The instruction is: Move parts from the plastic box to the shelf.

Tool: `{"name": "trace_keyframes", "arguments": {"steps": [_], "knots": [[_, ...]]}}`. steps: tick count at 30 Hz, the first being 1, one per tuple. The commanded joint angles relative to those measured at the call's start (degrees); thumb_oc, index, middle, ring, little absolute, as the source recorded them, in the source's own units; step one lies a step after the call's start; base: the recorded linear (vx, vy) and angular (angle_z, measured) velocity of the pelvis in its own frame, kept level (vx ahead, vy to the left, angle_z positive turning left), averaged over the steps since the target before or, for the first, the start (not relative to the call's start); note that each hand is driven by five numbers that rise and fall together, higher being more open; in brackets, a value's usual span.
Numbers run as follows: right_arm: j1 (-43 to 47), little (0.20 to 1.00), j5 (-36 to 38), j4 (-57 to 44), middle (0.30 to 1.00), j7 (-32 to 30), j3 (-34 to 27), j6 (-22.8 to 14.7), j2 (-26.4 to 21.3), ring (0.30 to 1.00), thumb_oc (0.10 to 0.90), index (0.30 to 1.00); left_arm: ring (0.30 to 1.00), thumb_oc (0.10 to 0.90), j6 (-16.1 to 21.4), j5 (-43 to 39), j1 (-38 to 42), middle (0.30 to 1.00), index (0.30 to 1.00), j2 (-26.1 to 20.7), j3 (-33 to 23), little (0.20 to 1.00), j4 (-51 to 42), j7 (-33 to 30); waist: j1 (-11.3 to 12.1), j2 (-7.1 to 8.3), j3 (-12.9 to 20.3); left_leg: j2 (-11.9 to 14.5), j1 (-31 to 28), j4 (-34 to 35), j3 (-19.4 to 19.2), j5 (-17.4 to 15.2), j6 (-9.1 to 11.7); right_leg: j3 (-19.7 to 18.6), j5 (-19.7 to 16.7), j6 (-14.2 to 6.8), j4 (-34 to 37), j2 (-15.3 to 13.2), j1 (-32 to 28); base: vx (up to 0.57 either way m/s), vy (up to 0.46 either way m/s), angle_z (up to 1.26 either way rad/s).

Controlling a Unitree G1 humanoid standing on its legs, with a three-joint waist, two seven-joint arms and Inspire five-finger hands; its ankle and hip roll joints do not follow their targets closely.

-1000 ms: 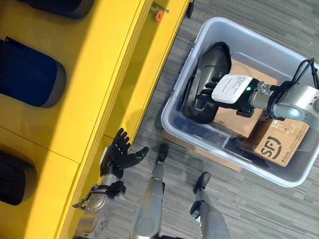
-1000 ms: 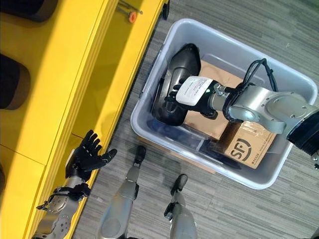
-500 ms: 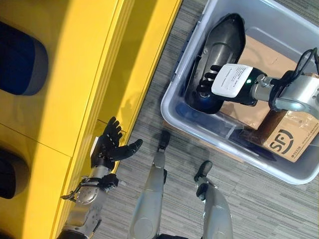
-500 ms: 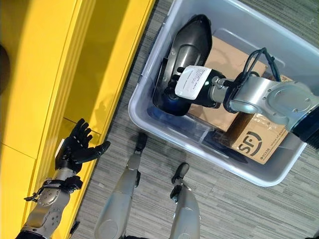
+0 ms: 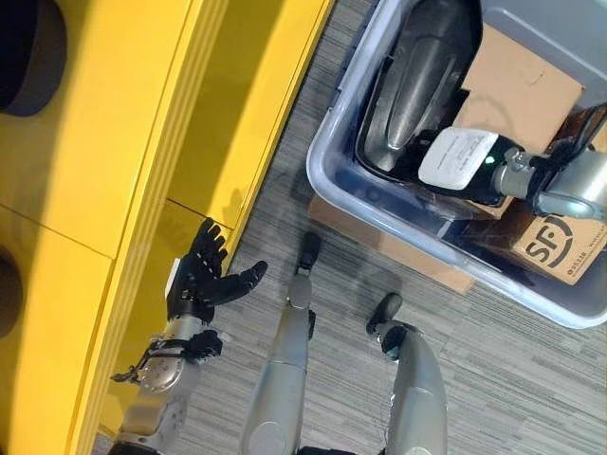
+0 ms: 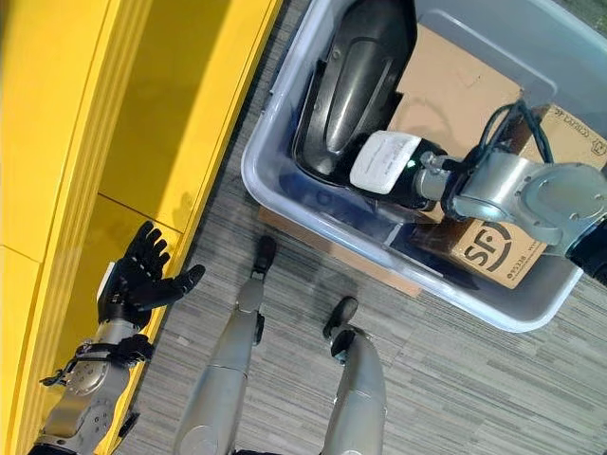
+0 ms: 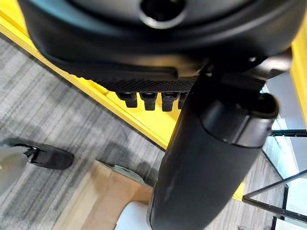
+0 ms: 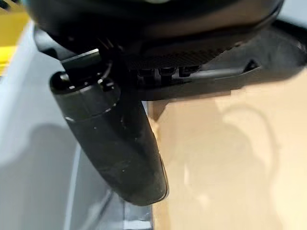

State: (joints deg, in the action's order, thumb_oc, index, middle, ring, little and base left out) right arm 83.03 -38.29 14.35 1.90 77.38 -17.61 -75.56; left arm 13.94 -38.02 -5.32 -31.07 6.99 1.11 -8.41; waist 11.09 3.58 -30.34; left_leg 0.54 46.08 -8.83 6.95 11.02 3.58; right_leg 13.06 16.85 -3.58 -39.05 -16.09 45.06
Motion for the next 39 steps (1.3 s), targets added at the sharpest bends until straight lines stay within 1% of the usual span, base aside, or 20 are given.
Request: {"name": "trace_keyframes", "arguments": {"steps": [1,3,8,12,17,28,31,32,39], "knots": [[3.0,1.0,-4.4,5.1,1.0,0.4,2.8,1.1,-3.0,1.0,0.9,1.0,1.0,0.9,5.1,-0.7,-1.3,1.0,1.0,-1.5,-3.0,1.0,-4.2,0.2,2.0,-0.19,0.6,4.3,0.3,-8.1,0.8,-8.0,5.3,-1.3,-1.8,-4.2,8.9,-0.5,-14.4,0.0,0.0,0.0],[2.0,1.0,-5.2,6.9,1.0,0.3,2.8,1.3,-2.0,1.0,0.9,1.0,1.0,0.9,5.2,-0.9,-0.9,1.0,1.0,-0.8,-2.8,1.0,-4.1,0.2,1.9,-0.92,0.6,4.2,0.7,-8.2,0.9,-7.9,5.2,-1.3,-1.6,-4.2,8.8,-0.7,-14.0,0.01,-0.014,0.04],[1.8,1.0,-5.9,8.9,1.0,-0.3,2.8,1.8,-0.8,1.0,0.9,1.0,1.0,0.9,5.5,-1.3,-0.6,1.0,1.0,-0.4,-2.6,1.0,-4.3,0.3,2.0,-1.73,0.6,4.1,1.0,-7.9,0.9,-7.8,5.2,-1.3,-1.3,-4.1,8.6,-0.7,-13.5,0.0,-0.002,0.01],[2.4,1.0,-6.7,10.0,1.0,-1.4,2.8,2.3,-0.2,1.0,0.9,1.0,1.0,0.9,5.6,-1.6,-0.5,1.0,1.0,0.0,-2.5,1.0,-4.4,0.1,2.0,-1.91,0.6,3.9,1.4,-7.7,1.1,-7.5,5.3,-1.2,-1.3,-4.1,8.6,-0.7,-13.3,0.0,0.0,0.0],[3.7,1.0,-6.9,10.2,1.0,-2.4,2.8,2.8,-0.2,1.0,0.9,1.0,1.0,0.9,5.5,-1.6,-0.6,1.0,1.0,0.1,-2.4,1.0,-4.6,0.0,1.9,-1.78,0.6,3.9,1.0,-7.1,1.0,-7.3,5.2,-1.1,-1.0,-4.1,8.8,-0.7,-13.7,0.0,-0.001,0.01],[7.9,1.0,-6.9,8.5,1.0,-4.3,2.8,3.4,0.0,1.0,0.9,1.0,1.0,0.9,5.7,-1.8,-0.9,1.0,1.0,-0.4,-2.8,1.0,-4.8,0.1,1.8,-1.07,0.6,4.0,0.3,-6.5,1.0,-7.1,5.2,-1.1,-1.1,-4.3,10.0,-0.7,-14.8,0.0,0.0,0.0],[12.0,1.0,-6.4,6.7,1.0,-6.0,2.8,3.9,-1.2,1.0,0.9,1.0,1.0,0.9,5.8,-1.9,-1.5,1.0,1.0,-1.4,-3.4,1.0,-5.0,0.0,1.5,0.03,0.6,4.0,-0.2,-6.4,0.6,-7.3,5.1,-1.1,-1.3,-4.4,10.5,-0.8,-15.4,0.01,0.035,0.01],[12.0,1.0,-6.4,6.7,1.0,-6.0,2.8,3.9,-1.2,1.0,0.9,1.0,1.0,0.9,5.8,-1.9,-1.5,1.0,1.0,-1.4,-3.5,1.0,-5.0,0.0,1.5,0.04,0.6,4.0,-0.1,-6.4,0.6,-7.3,5.1,-1.1,-1.3,-4.4,10.5,-0.8,-15.4,0.0,0.0,0.0],[15.1,1.0,-6.7,8.3,1.0,-7.2,2.8,4.8,-2.3,1.0,0.9,1.0,1.0,0.9,5.8,-1.9,-2.3,1.0,1.0,-2.7,-4.2,1.0,-5.1,0.3,1.6,1.86,0.6,3.6,-0.1,-6.9,0.5,-7.8,5.1,-1.2,-1.6,-4.7,11.5,-0.9,-16.3,0.01,0.003,0.0]]}}
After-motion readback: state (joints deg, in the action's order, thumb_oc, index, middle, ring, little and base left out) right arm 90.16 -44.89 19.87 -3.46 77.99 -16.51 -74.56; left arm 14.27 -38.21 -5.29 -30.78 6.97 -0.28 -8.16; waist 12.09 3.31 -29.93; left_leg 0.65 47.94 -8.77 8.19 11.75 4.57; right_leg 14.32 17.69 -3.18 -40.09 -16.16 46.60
